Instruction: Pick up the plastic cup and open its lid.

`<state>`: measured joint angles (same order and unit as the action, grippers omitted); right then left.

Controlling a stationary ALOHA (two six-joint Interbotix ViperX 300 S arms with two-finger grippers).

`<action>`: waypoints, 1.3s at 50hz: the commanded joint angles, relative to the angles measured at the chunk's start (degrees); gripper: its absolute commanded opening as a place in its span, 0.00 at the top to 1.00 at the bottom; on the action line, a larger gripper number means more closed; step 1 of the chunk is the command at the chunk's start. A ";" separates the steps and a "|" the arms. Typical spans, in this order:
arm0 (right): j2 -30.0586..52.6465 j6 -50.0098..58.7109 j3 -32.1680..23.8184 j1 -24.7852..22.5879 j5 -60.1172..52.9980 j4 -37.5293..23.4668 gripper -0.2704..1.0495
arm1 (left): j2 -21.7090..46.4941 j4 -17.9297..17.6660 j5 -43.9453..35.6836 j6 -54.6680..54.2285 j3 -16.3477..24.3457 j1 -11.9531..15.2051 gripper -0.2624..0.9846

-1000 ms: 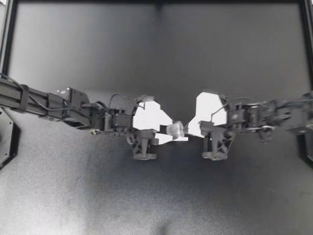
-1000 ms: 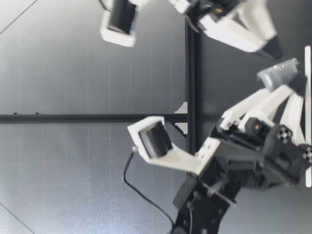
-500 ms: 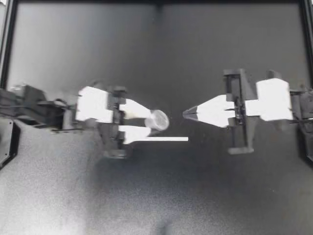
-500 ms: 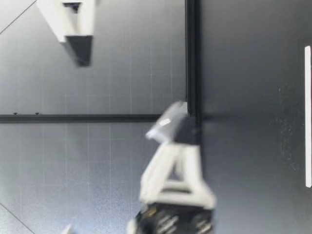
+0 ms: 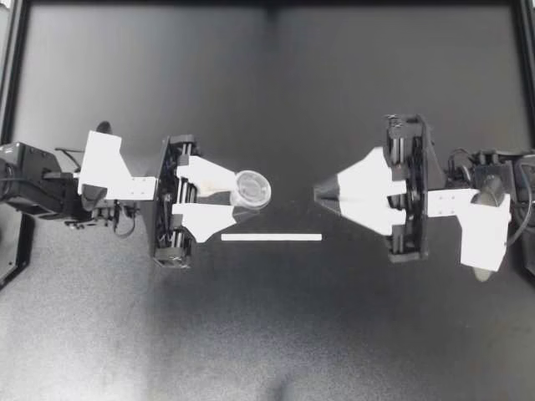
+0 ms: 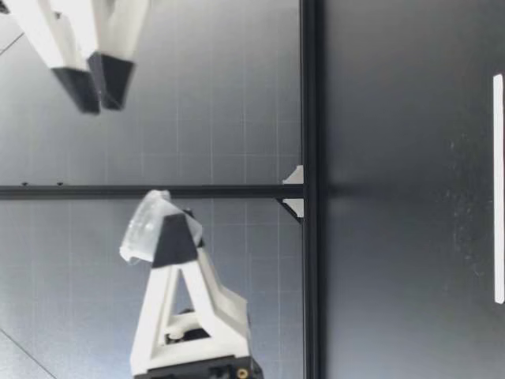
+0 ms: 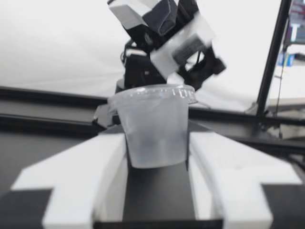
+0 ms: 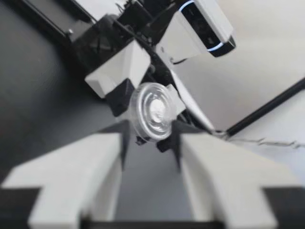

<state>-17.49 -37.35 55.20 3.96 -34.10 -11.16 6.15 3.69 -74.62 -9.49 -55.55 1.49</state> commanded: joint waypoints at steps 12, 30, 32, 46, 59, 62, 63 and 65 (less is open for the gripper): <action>6.68 -23.29 -3.25 0.35 -6.86 1.93 0.41 | -1.41 0.09 -1.76 -1.58 1.85 -0.09 0.70; 9.84 -33.22 -3.78 0.26 -12.39 7.47 0.40 | -1.14 0.09 -1.76 -1.58 1.85 -0.09 0.70; 10.28 -33.22 -3.96 0.26 -12.57 7.56 0.40 | -1.14 0.09 -1.76 -1.58 1.85 -0.09 0.70; 11.87 -33.22 -6.15 0.18 -12.74 7.65 0.40 | -0.97 0.09 -1.49 -1.58 1.67 -0.09 0.70; 7.65 -34.37 -5.36 0.44 -15.56 9.84 0.40 | 0.18 0.09 -1.49 -1.58 1.41 -0.09 0.70; 4.83 -34.89 -3.96 0.97 -17.14 11.34 0.40 | 0.62 0.09 -1.49 -1.58 1.41 -0.09 0.70; 4.13 -34.98 -3.52 1.14 -17.58 11.87 0.40 | 0.70 0.09 -1.49 -1.58 1.41 -0.09 0.70; 2.64 -34.80 -2.46 1.23 -18.54 13.01 0.40 | 0.70 0.09 -1.49 -1.58 1.41 -0.18 0.70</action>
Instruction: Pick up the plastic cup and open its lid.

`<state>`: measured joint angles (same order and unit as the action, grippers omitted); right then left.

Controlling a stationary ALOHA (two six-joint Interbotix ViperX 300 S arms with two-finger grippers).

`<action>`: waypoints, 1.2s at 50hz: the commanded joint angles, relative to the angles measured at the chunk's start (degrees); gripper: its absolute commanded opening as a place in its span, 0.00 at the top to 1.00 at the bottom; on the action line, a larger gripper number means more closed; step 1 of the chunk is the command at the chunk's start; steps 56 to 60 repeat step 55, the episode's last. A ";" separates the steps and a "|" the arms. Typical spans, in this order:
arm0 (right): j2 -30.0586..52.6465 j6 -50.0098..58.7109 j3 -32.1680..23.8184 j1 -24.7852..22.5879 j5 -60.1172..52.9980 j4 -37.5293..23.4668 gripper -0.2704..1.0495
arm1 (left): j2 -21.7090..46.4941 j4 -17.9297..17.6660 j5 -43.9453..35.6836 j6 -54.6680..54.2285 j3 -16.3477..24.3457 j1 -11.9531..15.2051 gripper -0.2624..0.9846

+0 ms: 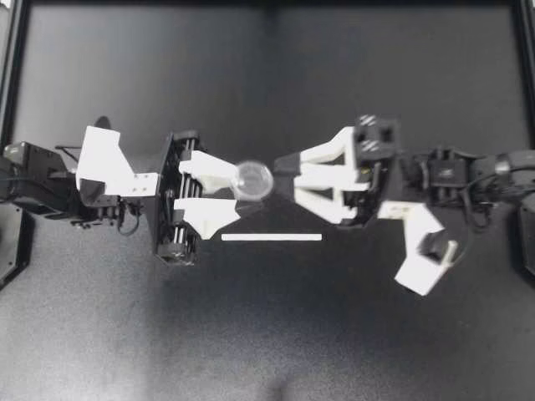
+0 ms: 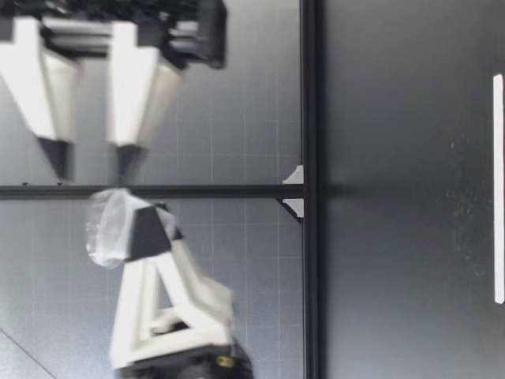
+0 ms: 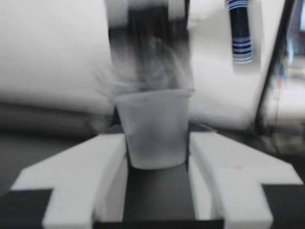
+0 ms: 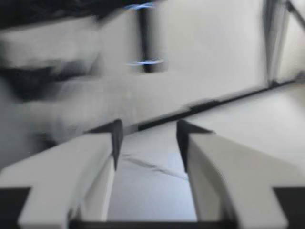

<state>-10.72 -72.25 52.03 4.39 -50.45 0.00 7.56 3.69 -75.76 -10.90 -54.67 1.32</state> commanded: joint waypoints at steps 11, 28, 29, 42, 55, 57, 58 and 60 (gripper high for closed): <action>-4.83 4.13 3.60 0.44 -2.64 2.90 0.40 | -1.58 0.09 -0.09 0.62 0.44 0.00 0.70; -2.90 44.38 3.52 -1.14 1.93 1.58 0.41 | -5.63 0.18 2.37 5.36 -1.85 0.00 0.70; -2.90 46.23 3.60 -1.23 2.20 1.32 0.41 | -5.89 0.18 2.99 5.62 -1.93 0.00 0.70; -2.55 62.93 4.31 -1.23 5.27 -0.18 0.41 | -9.14 0.70 10.55 8.09 -2.29 0.00 0.70; -2.90 68.99 5.19 -1.23 6.77 -0.18 0.41 | -12.13 1.58 11.60 8.09 -4.48 0.00 0.70; -2.90 68.99 5.19 -1.23 6.77 -0.18 0.41 | -12.13 1.58 11.60 8.09 -4.48 0.00 0.70; -2.90 68.99 5.19 -1.23 6.77 -0.18 0.41 | -12.13 1.58 11.60 8.09 -4.48 0.00 0.70; -2.90 68.99 5.19 -1.23 6.77 -0.18 0.41 | -12.13 1.58 11.60 8.09 -4.48 0.00 0.70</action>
